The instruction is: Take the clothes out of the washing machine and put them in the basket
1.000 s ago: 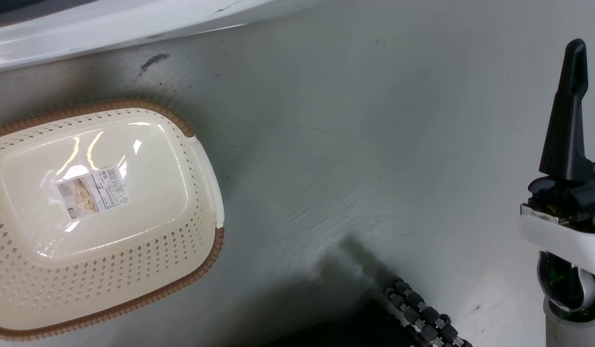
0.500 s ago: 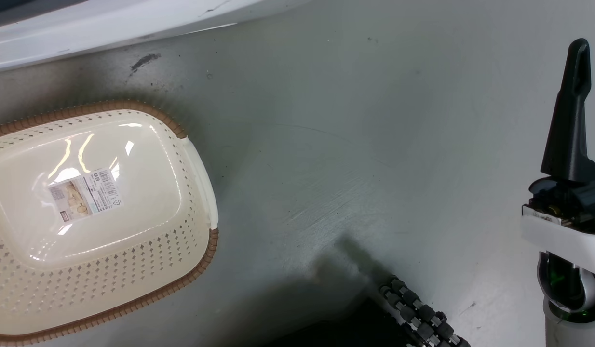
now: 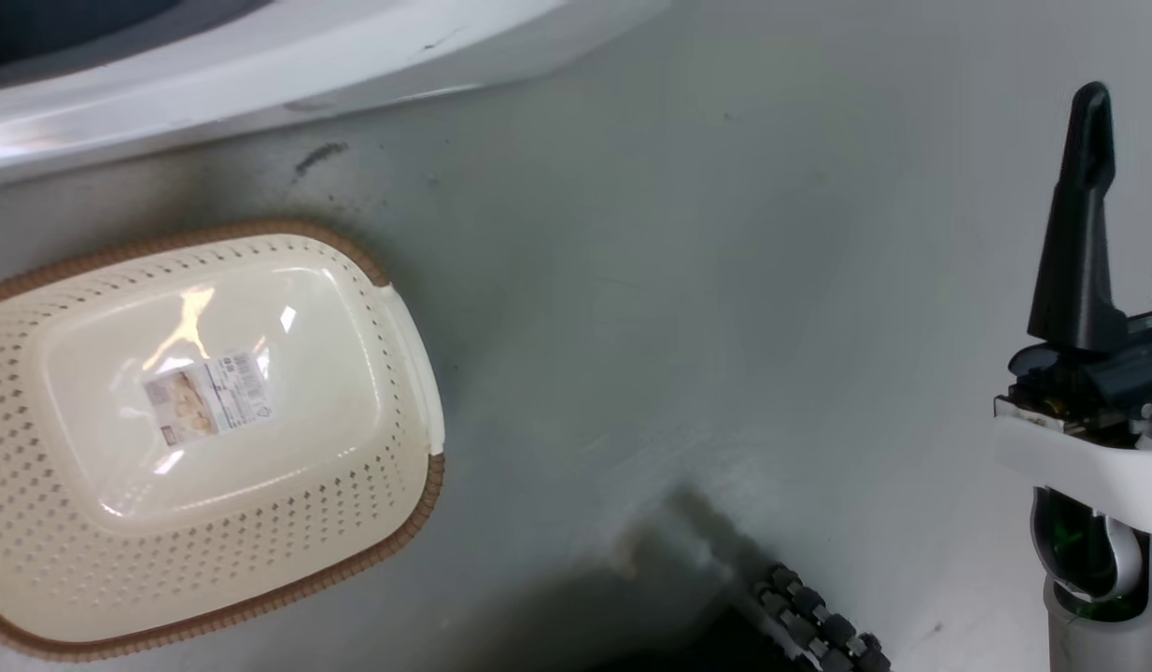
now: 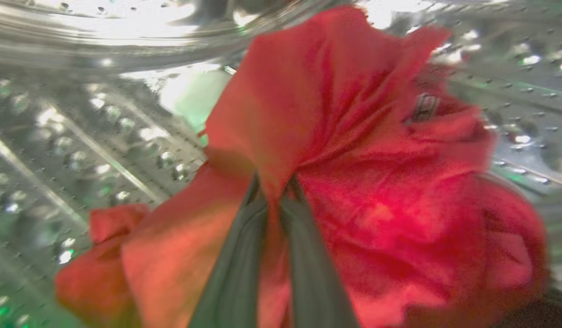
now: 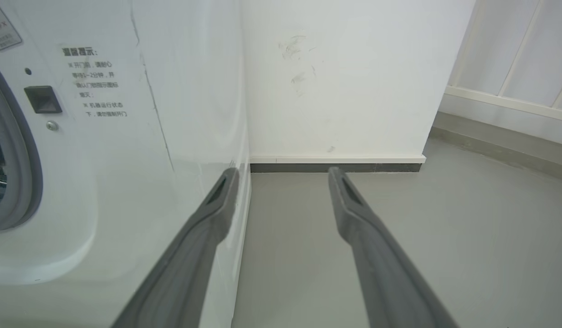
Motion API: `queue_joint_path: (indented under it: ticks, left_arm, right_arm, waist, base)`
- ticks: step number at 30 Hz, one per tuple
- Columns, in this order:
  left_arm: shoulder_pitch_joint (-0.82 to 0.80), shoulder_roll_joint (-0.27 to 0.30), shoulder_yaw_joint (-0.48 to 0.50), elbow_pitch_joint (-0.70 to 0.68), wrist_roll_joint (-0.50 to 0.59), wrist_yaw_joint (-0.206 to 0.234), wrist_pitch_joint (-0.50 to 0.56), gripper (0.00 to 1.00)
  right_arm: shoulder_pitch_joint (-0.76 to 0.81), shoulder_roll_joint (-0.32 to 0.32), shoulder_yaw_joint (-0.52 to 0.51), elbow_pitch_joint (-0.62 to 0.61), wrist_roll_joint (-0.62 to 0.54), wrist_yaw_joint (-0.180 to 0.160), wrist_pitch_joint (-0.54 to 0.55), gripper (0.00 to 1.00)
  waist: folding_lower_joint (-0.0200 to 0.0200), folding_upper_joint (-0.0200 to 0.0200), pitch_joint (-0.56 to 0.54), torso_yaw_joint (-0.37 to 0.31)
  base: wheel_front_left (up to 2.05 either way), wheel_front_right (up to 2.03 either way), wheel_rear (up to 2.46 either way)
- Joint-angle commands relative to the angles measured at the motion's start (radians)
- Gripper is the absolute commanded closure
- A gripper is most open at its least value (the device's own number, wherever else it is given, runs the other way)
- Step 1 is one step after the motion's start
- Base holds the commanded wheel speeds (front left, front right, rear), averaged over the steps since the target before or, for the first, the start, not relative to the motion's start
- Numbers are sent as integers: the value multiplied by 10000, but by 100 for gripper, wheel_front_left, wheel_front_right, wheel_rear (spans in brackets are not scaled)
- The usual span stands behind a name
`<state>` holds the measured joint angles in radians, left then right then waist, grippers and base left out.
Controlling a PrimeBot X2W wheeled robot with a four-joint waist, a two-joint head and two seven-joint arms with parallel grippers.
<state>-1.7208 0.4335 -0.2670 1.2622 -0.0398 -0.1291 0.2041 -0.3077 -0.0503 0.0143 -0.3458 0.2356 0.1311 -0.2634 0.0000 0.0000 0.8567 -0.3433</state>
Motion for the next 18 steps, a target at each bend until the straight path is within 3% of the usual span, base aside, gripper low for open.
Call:
queue_joint_path:
  ticks: [1, 18]
  left_arm:
    - [325, -93, -57, 27, -141, -2, -237, 100]
    - [3263, -755, -1240, -409, -1965, -3, -3032, 100]
  right_arm:
    - [49, 0, 2, 73, -114, -7, -21, 0]
    - [693, -2, -12, 786, -1190, -7, -21, 0]
  waist:
    - [0, 0, -412, 192]
    - [0, 0, -2812, 1247]
  base:
    - [0, 0, 0]
    - [0, 0, 0]
